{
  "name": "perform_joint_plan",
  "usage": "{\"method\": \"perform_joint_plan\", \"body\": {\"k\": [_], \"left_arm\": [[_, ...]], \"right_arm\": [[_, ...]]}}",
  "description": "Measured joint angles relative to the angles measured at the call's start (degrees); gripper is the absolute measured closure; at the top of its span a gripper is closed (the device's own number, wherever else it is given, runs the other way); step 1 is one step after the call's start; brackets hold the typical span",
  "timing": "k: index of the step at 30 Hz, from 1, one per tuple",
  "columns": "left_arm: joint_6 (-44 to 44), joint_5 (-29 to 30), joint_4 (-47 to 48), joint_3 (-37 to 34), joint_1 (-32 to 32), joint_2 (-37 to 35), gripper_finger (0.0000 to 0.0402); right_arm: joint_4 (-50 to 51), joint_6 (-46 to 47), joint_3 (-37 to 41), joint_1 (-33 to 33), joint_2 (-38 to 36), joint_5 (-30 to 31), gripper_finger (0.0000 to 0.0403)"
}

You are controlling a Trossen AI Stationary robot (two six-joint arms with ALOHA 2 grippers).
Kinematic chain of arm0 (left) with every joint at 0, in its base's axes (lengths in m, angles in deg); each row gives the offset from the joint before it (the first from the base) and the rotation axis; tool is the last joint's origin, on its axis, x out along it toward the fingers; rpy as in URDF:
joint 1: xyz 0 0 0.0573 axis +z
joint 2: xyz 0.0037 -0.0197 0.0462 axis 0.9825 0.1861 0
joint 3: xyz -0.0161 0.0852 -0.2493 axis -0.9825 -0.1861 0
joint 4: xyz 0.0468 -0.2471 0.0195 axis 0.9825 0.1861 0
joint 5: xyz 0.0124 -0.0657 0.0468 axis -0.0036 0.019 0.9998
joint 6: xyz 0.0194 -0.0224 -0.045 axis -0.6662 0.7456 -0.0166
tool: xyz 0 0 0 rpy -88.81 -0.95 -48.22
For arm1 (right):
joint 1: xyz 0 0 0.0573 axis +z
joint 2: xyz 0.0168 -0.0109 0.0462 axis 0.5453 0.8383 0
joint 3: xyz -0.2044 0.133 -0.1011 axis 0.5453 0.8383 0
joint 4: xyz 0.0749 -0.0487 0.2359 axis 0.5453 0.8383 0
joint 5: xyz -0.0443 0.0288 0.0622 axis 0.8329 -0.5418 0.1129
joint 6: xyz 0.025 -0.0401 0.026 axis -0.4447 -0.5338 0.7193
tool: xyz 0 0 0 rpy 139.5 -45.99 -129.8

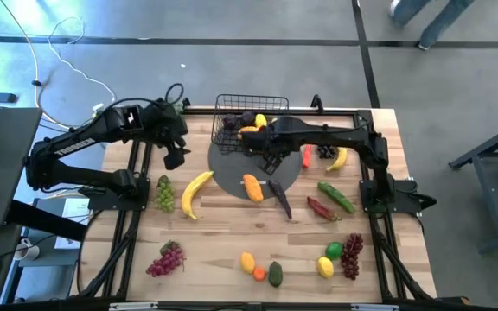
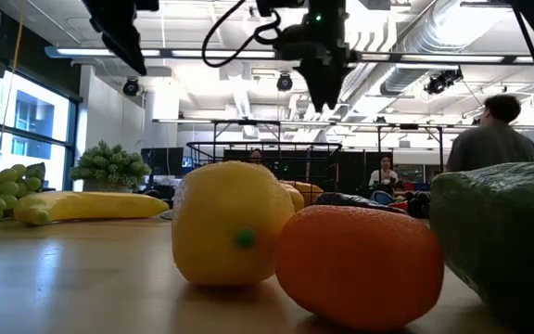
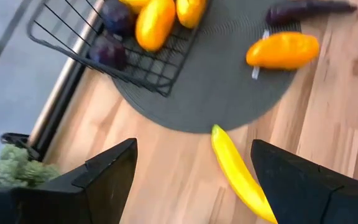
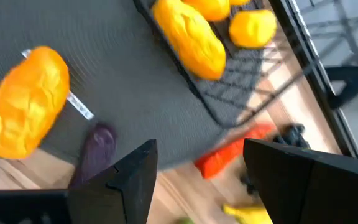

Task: Build produce basket
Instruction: Put the lemon into the black wire basket

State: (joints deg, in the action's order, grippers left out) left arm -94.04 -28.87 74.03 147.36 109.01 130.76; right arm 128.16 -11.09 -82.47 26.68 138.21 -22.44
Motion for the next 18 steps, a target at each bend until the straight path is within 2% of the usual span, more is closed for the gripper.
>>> {"method": "perform_joint_plan", "body": {"k": [7, 18], "left_arm": [[0.0, -0.04, -0.86, -3.41, -3.12, 0.04, 0.0099], [0.02, -0.04, -0.92, -3.73, -6.38, 0.04, 0.0099]], "right_arm": [[2.85, 6.09, 0.02, 5.37, -0.78, 1.14, 0.0183], [2.85, 12.11, 0.02, 11.87, -0.84, 1.28, 0.0183]]}}
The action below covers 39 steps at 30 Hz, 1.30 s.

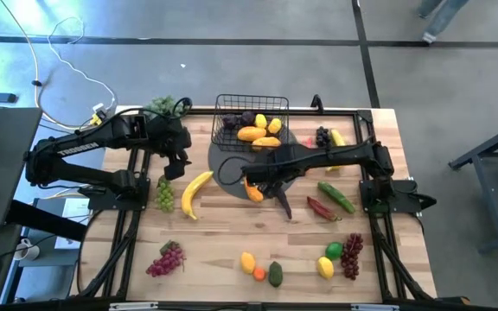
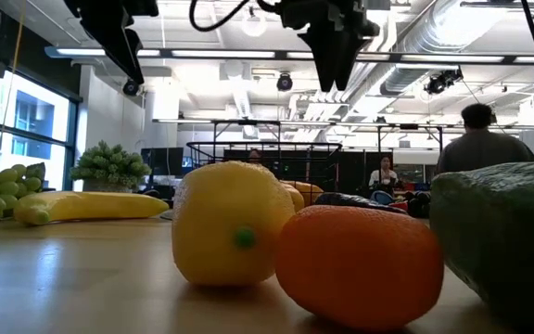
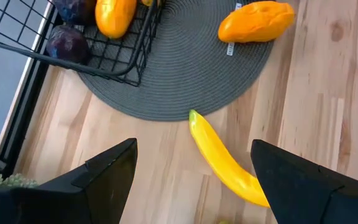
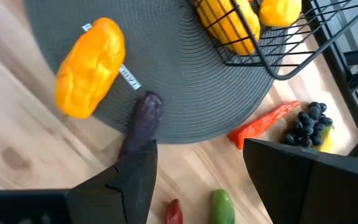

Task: Build produce basket
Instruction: Put the lemon into the black wire basket

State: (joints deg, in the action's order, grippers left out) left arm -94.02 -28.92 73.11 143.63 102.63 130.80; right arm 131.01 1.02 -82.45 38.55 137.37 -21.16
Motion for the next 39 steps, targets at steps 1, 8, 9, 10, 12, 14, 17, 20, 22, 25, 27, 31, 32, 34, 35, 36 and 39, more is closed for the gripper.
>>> {"method": "perform_joint_plan", "body": {"k": [1, 8, 9, 10, 12, 14, 17, 20, 22, 25, 27, 31, 32, 34, 35, 36, 39], "left_arm": [[0.0, 0.0, 0.0, 0.0, -0.18, 0.0, 0.0099], [0.15, 0.17, 0.02, 0.0, -0.22, 0.0, 0.0099], [0.17, 0.19, 0.01, 0.0, -0.22, 0.01, 0.0099], [0.16, 0.2, 0.02, 0.0, -0.22, 0.0, 0.0099], [0.17, 0.21, 0.02, 0.0, -0.22, 0.0, 0.0099], [0.17, 0.19, 0.02, 0.0, -0.22, 0.0, 0.0099], [0.73, 0.19, 0.02, 0.0, -0.22, 0.02, 0.0099], [1.53, 0.21, 0.01, 0.0, -0.22, 0.0, 0.0099], [2.11, 0.22, 0.02, 0.0, -0.22, 0.0, 0.0099], [2.59, 0.19, 0.02, 0.0, -0.22, 0.0, 0.0099], [2.95, 0.21, 0.03, 0.0, -0.22, 0.0, 0.0099], [4.13, 0.03, 0.04, 0.0, -0.22, 0.0, 0.0099], [4.11, 0.02, 0.05, 0.0, -0.22, 0.0, 0.0099], [4.11, 0.02, 0.07, 0.02, -0.22, 0.0, 0.0099], [4.11, 0.02, 0.08, 0.02, -0.22, 0.0, 0.0099], [4.11, 0.02, 0.09, 0.02, -0.22, 0.0, 0.0099], [4.11, 0.02, 0.09, 0.02, -0.22, 0.0, 0.0099]], "right_arm": [[0.0, 0.34, 0.0, 0.61, 0.0, 0.01, 0.0183], [0.02, 4.41, 7.62, 4.38, -2.48, -2.3, 0.0183], [0.13, 6.3, 9.71, 4.85, -3.59, -3.21, 0.0183], [0.12, 8.23, 11.73, 5.32, -4.87, -3.98, 0.0183], [-0.38, 11.68, 15.2, 6.52, -7.25, -4.92, 0.0183], [-0.89, 14.61, 18.3, 7.91, -9.83, -6.27, 0.0183], [-1.99, 19.46, 22.31, 10.18, -13.82, -8.77, 0.0183], [-4.59, 23.83, 26.21, 12.55, -17.41, -12.39, 0.0183], [-6.4, 26.34, 28.62, 14.44, -19.6, -14.64, 0.0183], [-7.45, 30.09, 31.47, 17.44, -21.78, -17.68, 0.0183], [-7.52, 32.25, 32.88, 19.42, -22.54, -19.72, 0.0183], [-7.95, 33.67, 35.05, 23.36, -23.1, -24.24, 0.0183], [-8.42, 34.0, 35.37, 24.34, -23.1, -24.79, 0.0183], [-9.86, 35.59, 36.08, 25.94, -23.1, -25.95, 0.0182], [-10.65, 36.52, 36.43, 26.76, -23.1, -26.54, 0.018], [-11.2, 37.18, 36.68, 27.53, -23.1, -27.3, 0.0177], [-12.74, 40.23, 37.8, 29.89, -23.1, -28.98, 0.0164]]}}
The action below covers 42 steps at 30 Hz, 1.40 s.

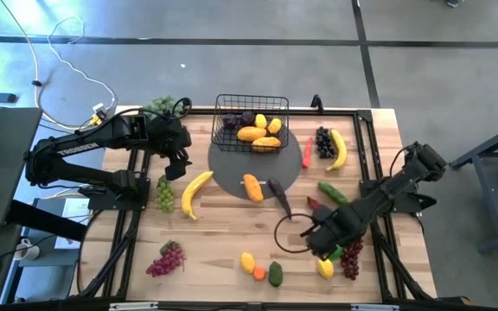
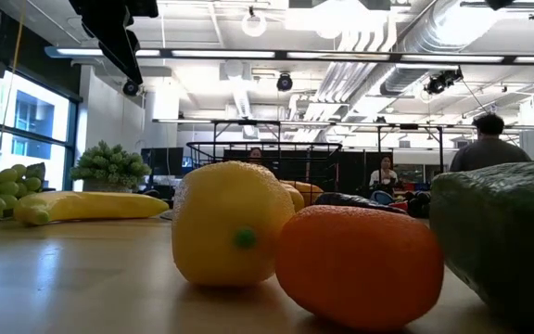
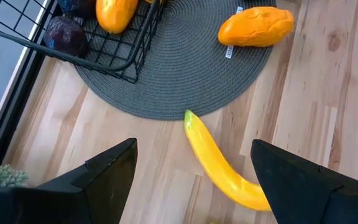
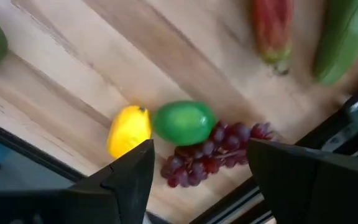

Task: Build produce basket
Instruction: Put the lemon into the black wire basket

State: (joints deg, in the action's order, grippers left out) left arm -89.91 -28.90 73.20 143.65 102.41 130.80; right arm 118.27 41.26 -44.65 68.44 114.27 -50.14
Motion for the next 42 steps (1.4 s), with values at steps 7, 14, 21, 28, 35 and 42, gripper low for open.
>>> {"method": "perform_joint_plan", "body": {"k": [7, 14, 21, 28, 35, 42], "left_arm": [[0.0, 0.0, 0.0, 0.0, 0.0, 0.0, 0.0099], [0.02, 0.0, 0.0, 0.0, 0.0, 0.0, 0.0099], [0.2, 0.0, 0.0, 0.0, 0.0, 0.0, 0.0099], [0.31, 0.0, 0.0, 0.0, 0.0, 0.0, 0.0099], [1.03, 0.06, -0.02, 0.0, 0.0, 0.0, 0.0099], [1.03, 0.17, -0.02, 0.0, 0.01, 0.0, 0.0099]], "right_arm": [[-4.79, 9.39, 0.95, 5.77, 0.02, -1.27, 0.0151], [-10.32, 18.31, 0.95, 10.1, 0.02, 0.26, 0.015], [-14.17, 28.78, 0.95, 13.22, 0.13, 3.2, 0.015], [-15.4, 37.6, 0.93, 14.75, 2.01, 8.01, 0.015], [-17.16, 41.24, 0.93, 14.91, 5.94, 7.21, 0.015], [-17.64, 44.65, 0.93, 14.9, 9.93, 6.16, 0.015]]}}
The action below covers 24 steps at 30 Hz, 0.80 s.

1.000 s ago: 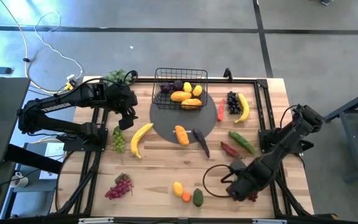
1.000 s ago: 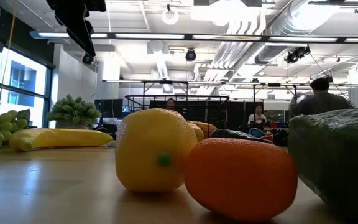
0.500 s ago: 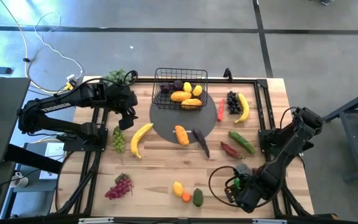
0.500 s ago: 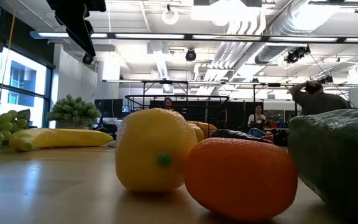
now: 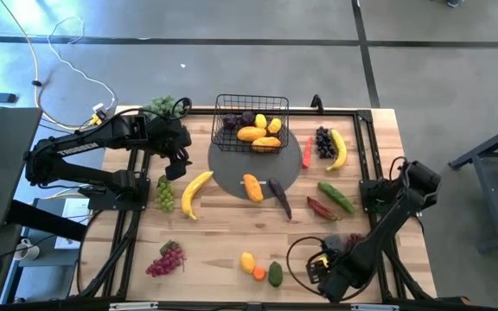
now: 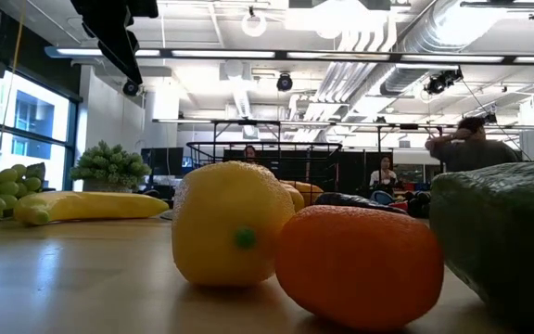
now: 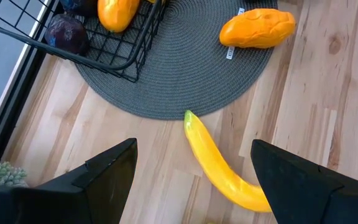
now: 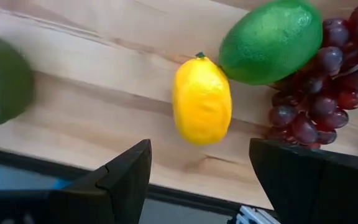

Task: Build produce basket
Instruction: Put the lemon into the black wire basket

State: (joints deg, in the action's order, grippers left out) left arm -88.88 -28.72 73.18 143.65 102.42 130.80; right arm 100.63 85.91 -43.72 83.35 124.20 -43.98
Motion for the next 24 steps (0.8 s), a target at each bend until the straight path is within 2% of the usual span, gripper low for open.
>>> {"method": "perform_joint_plan", "body": {"k": [19, 24], "left_arm": [[-0.02, 0.0, 0.0, 0.02, 0.01, 0.0, 0.0099], [-1.42, 0.0, -0.02, 0.02, 0.01, 0.0, 0.0099]], "right_arm": [[-4.35, 4.14, 0.0, -0.05, 9.01, -1.83, 0.0151], [-4.39, 4.25, 0.0, -0.3, 9.46, -1.83, 0.0171]]}}
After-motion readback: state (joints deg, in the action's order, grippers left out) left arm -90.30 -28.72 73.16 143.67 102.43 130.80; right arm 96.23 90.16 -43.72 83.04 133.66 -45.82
